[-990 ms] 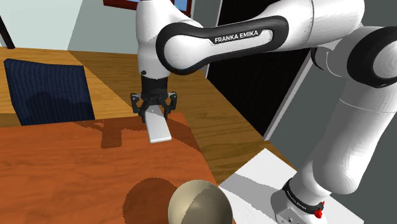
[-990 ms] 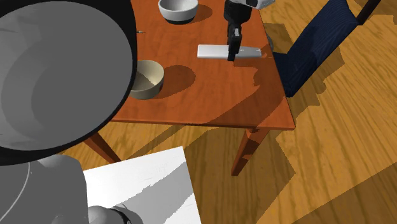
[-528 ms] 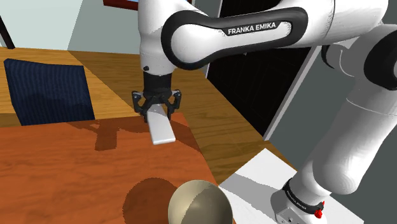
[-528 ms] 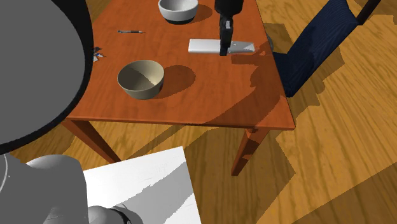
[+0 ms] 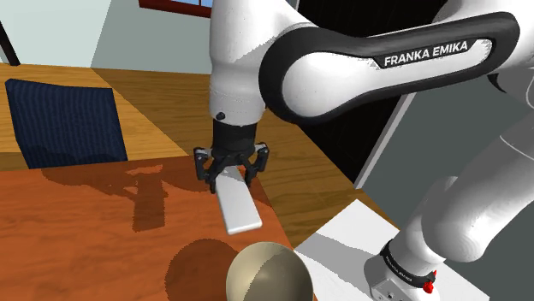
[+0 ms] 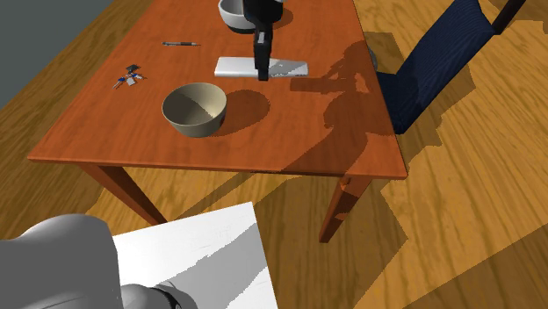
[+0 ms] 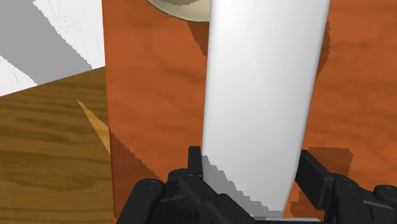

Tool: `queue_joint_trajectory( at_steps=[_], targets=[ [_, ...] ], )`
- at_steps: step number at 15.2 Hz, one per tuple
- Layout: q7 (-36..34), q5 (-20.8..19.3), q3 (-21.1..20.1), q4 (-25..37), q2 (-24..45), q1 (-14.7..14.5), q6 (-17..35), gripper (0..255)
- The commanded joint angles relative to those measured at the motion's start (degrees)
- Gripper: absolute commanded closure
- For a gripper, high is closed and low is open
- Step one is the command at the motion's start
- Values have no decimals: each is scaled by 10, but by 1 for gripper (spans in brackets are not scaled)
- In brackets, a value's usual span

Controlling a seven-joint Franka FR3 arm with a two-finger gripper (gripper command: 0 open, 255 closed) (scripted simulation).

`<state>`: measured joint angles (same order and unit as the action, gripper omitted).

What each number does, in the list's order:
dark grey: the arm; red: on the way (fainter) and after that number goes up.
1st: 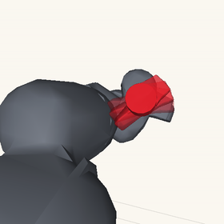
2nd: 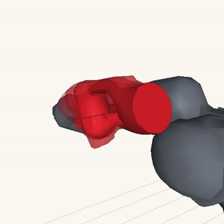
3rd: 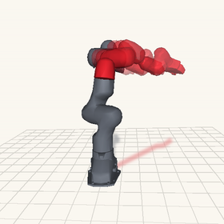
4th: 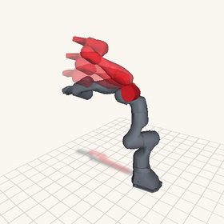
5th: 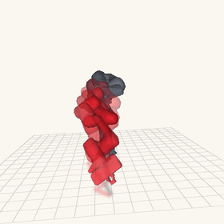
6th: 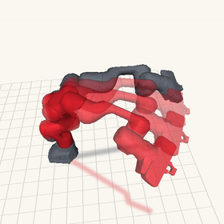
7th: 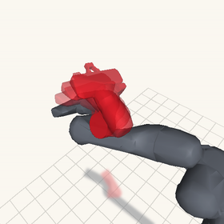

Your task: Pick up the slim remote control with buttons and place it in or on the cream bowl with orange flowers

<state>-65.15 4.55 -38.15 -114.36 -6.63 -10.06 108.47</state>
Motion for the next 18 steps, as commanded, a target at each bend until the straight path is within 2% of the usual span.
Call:
queue_joint_trajectory(
  at_steps=[1,12,18],
  targets=[
    [-7,23,-6,-27,-35,-11,0,255],
    [-74,132,-40,-125,-186,-98,-22,255],
    [-75,135,-54,-163,-176,-98,26,255]
  ],
)
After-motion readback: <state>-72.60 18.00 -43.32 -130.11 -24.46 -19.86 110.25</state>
